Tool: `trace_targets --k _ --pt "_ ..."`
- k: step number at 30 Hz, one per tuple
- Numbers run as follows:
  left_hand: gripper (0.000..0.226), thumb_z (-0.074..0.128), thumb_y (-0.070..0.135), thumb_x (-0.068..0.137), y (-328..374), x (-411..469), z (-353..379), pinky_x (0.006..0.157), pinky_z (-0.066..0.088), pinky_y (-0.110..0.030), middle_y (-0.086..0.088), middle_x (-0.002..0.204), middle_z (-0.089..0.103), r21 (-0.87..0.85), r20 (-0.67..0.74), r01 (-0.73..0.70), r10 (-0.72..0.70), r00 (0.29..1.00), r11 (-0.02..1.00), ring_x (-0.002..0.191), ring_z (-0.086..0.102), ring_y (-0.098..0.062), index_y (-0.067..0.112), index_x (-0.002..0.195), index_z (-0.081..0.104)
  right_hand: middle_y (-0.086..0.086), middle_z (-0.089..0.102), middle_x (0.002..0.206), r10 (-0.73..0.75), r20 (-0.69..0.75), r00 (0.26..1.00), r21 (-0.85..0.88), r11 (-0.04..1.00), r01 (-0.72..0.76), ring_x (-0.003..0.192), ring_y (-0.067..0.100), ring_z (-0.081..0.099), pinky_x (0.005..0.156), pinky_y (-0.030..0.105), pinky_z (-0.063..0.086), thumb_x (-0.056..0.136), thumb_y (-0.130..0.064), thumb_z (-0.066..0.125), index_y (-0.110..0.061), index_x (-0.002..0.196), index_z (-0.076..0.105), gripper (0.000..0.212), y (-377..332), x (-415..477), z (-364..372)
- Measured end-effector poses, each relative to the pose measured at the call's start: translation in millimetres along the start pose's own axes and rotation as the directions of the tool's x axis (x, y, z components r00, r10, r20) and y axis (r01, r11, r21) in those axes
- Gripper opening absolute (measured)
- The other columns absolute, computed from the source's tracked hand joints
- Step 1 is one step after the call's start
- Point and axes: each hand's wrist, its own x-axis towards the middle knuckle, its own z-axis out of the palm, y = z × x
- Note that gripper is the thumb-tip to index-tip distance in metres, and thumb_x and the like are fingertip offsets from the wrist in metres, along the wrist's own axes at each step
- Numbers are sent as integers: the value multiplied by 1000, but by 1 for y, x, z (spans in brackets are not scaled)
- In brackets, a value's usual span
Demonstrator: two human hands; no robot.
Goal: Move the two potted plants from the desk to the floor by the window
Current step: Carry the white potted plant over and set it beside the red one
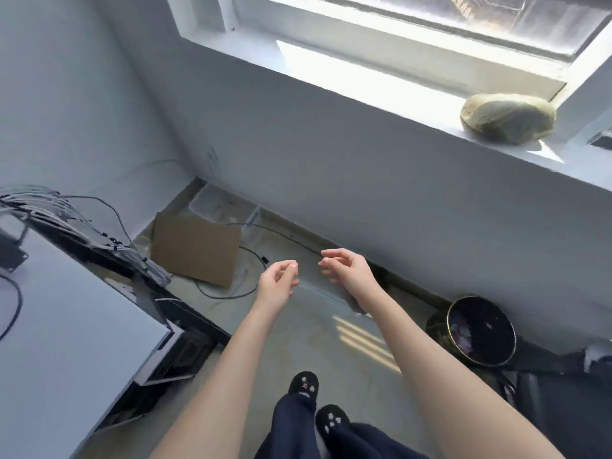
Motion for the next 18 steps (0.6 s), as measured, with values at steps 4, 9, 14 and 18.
trace_targets --k 4,9,14,18 --pt "11 50 29 92 -12 -27 -12 87 48 -35 -1 96 62 -53 -105 3 -8 994 999 84 62 -12 23 97 58 7 67 95 -29 130 991 -58 998 37 74 12 61 67 22 47 88 -15 58 -17 101 63 14 -2 -10 16" --pt "17 51 34 91 -34 -72 -31 90 49 -34 1 100 64 -116 -238 9 -37 971 993 92 63 -14 24 101 59 6 66 92 -35 289 957 -114 991 71 76 14 62 68 23 47 88 -16 58 -21 94 64 11 4 -31 41" --pt "24 50 28 92 -59 -126 -55 86 49 -33 -4 101 62 -212 -399 5 -91 913 977 93 62 -19 14 110 58 3 67 92 -15 460 888 -195 974 117 79 15 63 71 25 48 88 -17 57 -19 100 63 13 12 -62 82" --pt "23 51 28 92 -84 -172 -80 82 49 -30 -3 97 63 -293 -525 -25 -139 840 956 90 62 -18 14 109 59 7 67 94 27 580 814 -255 955 150 79 16 62 70 25 47 89 -14 56 -15 102 62 15 21 -93 122"
